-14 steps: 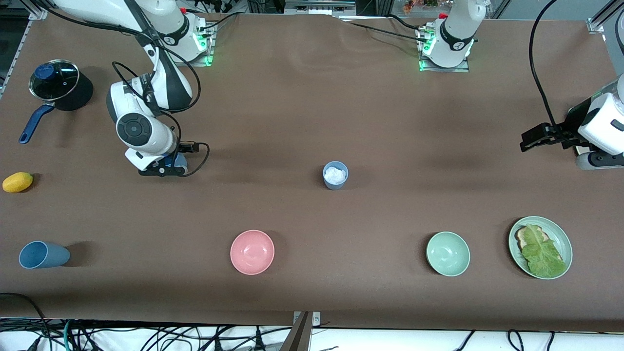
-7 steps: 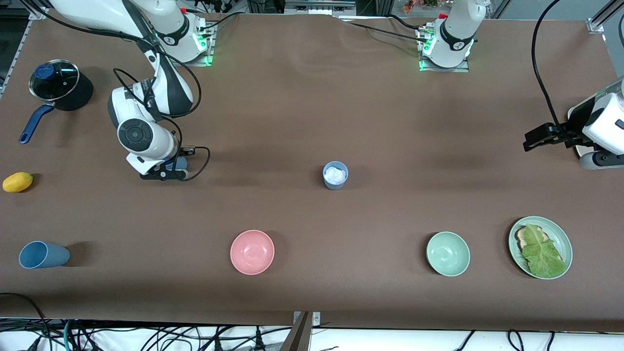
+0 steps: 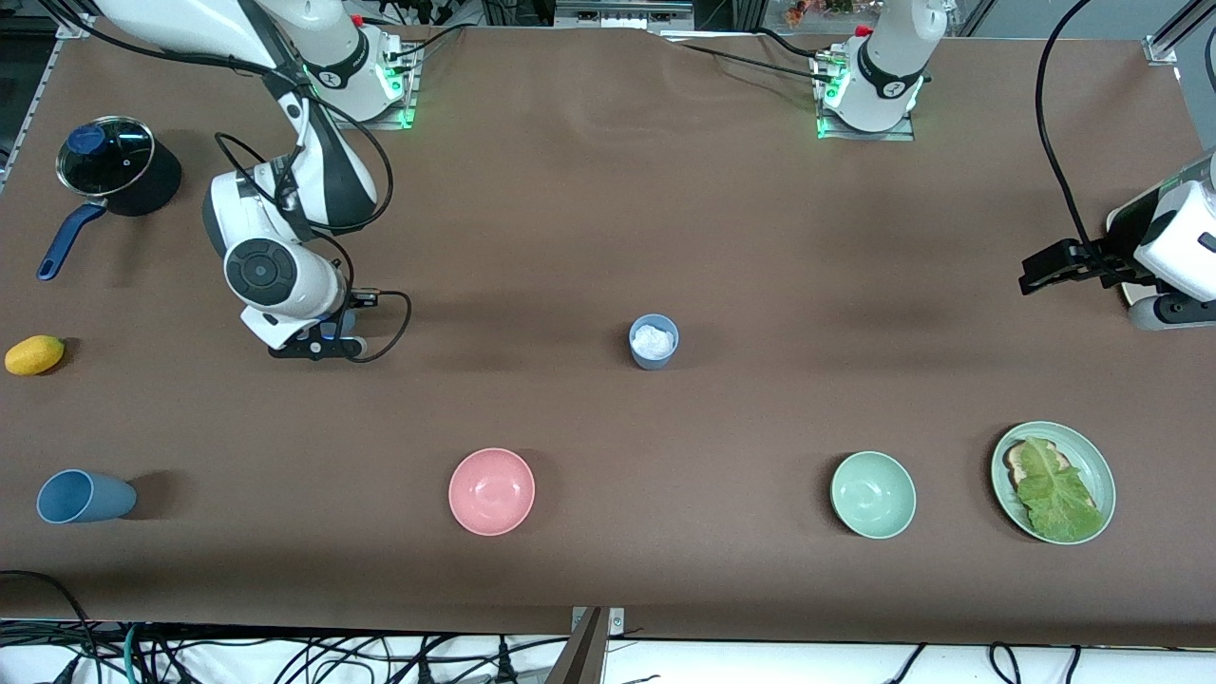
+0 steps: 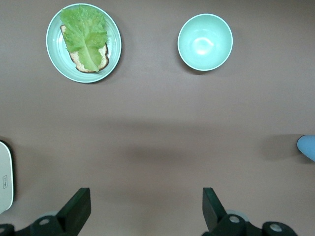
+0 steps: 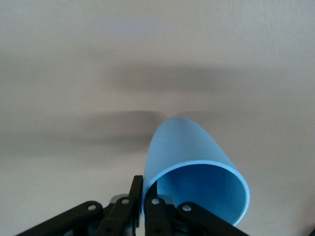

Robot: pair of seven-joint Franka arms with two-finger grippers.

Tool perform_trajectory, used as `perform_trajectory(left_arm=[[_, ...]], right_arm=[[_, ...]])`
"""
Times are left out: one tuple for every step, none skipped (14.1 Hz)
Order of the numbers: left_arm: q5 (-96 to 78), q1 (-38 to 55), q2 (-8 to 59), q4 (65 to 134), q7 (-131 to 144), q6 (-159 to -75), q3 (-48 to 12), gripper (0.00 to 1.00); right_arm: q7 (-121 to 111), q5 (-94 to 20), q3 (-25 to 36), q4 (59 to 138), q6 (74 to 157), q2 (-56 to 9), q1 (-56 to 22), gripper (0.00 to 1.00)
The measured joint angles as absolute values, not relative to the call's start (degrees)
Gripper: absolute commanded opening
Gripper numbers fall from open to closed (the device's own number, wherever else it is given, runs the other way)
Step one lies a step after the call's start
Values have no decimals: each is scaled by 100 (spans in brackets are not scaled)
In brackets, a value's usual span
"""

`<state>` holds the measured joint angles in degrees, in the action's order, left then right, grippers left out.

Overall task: Stack blue cups with both arms
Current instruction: 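Carry the blue cup above the small cup with the right gripper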

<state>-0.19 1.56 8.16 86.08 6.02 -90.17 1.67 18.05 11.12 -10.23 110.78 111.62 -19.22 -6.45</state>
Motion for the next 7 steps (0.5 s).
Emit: perform_trajectory(left_arm=[[-19, 156, 815, 8608, 602, -9015, 166, 100], [-19, 156, 814, 8608, 602, -9012, 166, 100], [-19, 156, 814, 8608, 602, -9006, 166, 100], [-19, 156, 814, 8608, 602, -8999, 166, 100], [-19, 156, 813, 8608, 602, -8996, 166, 100], [-19, 156, 813, 8608, 602, -8992, 166, 100], [-19, 156, 813, 8608, 602, -8989, 166, 100]], right_arm=[[1807, 1053, -1053, 10783, 10884, -1921, -829, 0], [1828, 868, -1071, 10473, 10645, -1920, -1039, 0], [1897, 561, -1086, 10189, 10505, -1924, -1252, 0], [2057, 279, -1098, 9947, 10441, -1953, -1454, 0], [2265, 129, -1105, 9740, 10416, -2024, -1640, 0], [2506, 64, -1112, 9529, 10417, -2152, -1821, 0], [2774, 30, -1117, 9268, 10421, -2334, -2032, 0]])
